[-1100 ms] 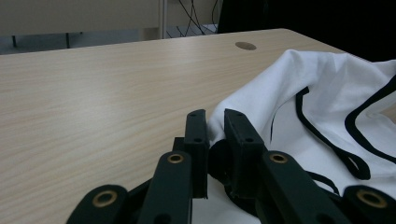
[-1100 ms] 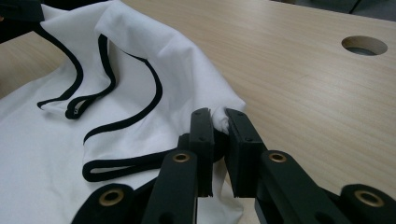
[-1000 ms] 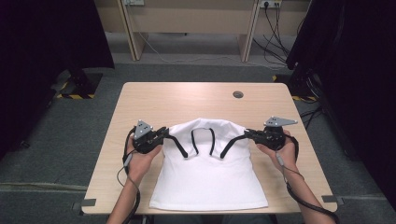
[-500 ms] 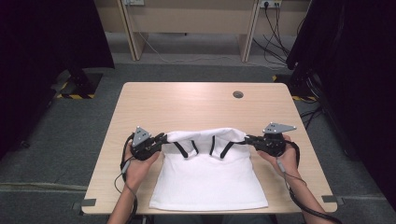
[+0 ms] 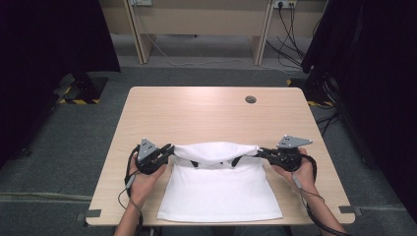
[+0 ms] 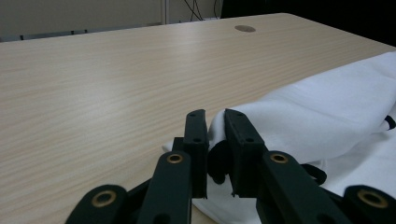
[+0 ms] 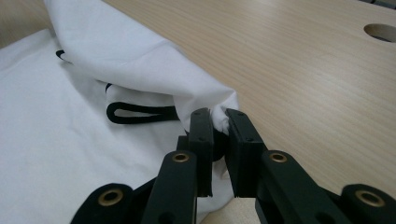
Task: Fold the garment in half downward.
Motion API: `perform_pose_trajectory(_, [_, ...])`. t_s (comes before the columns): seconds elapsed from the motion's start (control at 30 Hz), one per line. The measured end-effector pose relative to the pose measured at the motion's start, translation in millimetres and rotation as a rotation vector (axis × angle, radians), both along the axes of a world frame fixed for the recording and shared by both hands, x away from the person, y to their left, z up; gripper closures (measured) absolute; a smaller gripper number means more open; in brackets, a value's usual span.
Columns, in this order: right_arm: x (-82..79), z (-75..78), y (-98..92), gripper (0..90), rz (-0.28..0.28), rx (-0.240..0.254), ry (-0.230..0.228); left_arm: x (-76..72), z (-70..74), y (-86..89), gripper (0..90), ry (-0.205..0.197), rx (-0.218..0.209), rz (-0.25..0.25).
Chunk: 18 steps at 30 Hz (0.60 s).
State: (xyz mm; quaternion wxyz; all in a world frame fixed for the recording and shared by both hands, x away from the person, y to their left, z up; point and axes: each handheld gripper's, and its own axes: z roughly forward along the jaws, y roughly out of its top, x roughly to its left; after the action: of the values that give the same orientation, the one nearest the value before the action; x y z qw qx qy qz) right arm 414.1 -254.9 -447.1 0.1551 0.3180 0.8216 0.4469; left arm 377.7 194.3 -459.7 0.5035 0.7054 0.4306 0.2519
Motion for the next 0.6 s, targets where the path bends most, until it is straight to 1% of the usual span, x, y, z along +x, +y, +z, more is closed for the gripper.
perform_pose_trajectory(0.17, [-4.6,1.4,-1.0,81.8,0.006,-0.003,-0.015,-4.7,0.9,1.1,78.8,-0.01,-0.004,0.0])
perform_pose_trajectory(0.2, [-6.6,1.3,-1.4,81.8,0.006,0.0,-0.017,-6.5,1.9,0.4,78.8,-0.015,0.005,-0.004])
perform_pose_trajectory(0.27, [-8.3,1.2,-1.5,81.8,0.007,-0.001,-0.018,-6.5,1.9,0.4,78.8,-0.015,0.005,-0.004])
perform_pose_trajectory(0.3, [-8.3,1.2,-1.5,81.8,0.007,-0.001,-0.018,-8.9,3.2,-1.3,78.8,-0.021,0.014,-0.011])
perform_pose_trajectory(0.37, [-10.3,1.4,-1.1,81.8,0.012,0.0,-0.021,-8.9,3.2,-1.3,78.8,-0.021,0.014,-0.011])
perform_pose_trajectory(0.4, [-10.3,1.4,-1.1,81.8,0.012,0.0,-0.021,-10.7,4.4,-2.1,78.8,-0.028,0.024,-0.013])
perform_pose_trajectory(0.6, [-13.5,3.0,-1.2,81.8,0.017,0.004,-0.027,-14.6,6.5,-1.7,78.8,-0.039,0.028,-0.016])
